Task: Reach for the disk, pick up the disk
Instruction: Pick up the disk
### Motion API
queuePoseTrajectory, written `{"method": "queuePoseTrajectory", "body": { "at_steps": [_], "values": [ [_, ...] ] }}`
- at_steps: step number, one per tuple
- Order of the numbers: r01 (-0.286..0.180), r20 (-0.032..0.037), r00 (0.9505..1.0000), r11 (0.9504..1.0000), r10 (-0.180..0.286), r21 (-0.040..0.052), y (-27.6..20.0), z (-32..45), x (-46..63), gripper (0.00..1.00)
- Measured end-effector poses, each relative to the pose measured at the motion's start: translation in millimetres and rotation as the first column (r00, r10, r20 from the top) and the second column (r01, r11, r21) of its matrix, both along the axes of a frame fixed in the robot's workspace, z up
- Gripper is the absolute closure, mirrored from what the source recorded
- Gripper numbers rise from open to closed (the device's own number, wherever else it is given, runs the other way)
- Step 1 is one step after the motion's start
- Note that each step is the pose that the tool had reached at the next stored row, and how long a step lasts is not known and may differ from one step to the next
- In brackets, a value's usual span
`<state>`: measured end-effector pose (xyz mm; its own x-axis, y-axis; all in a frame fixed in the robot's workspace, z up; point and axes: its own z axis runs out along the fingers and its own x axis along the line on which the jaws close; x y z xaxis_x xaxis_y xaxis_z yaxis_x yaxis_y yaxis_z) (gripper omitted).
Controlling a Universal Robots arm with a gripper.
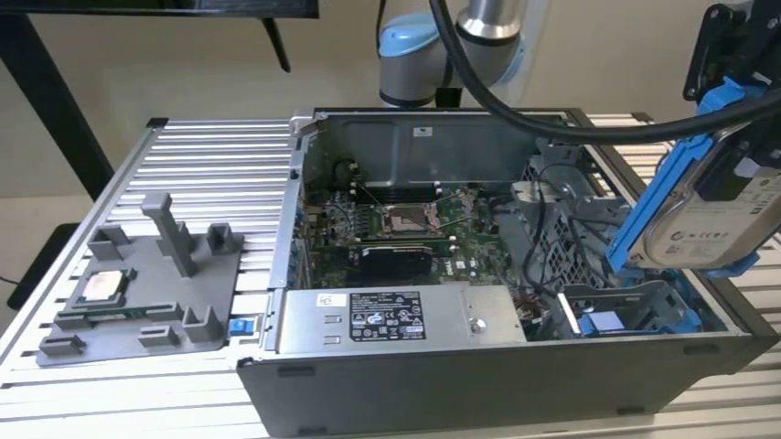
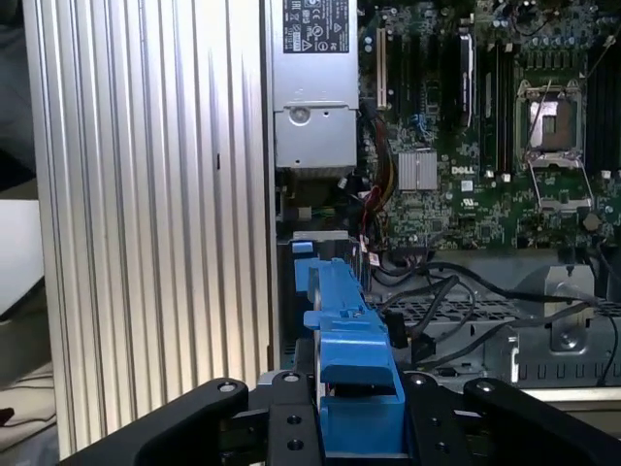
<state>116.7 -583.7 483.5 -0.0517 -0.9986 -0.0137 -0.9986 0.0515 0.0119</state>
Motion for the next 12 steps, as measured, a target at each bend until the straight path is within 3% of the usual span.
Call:
{"method": "queuePoseTrajectory", "body": {
  "at_steps": [5,12],
  "values": [
    [0.000,0.0001,1.0000,1.0000,0.000,0.0004,-0.1,-0.5,-6.0,1.00],
    [-0.012,0.0003,0.9999,0.9999,0.012,0.0000,0.0,-0.5,-6.0,1.00]
  ]
}}
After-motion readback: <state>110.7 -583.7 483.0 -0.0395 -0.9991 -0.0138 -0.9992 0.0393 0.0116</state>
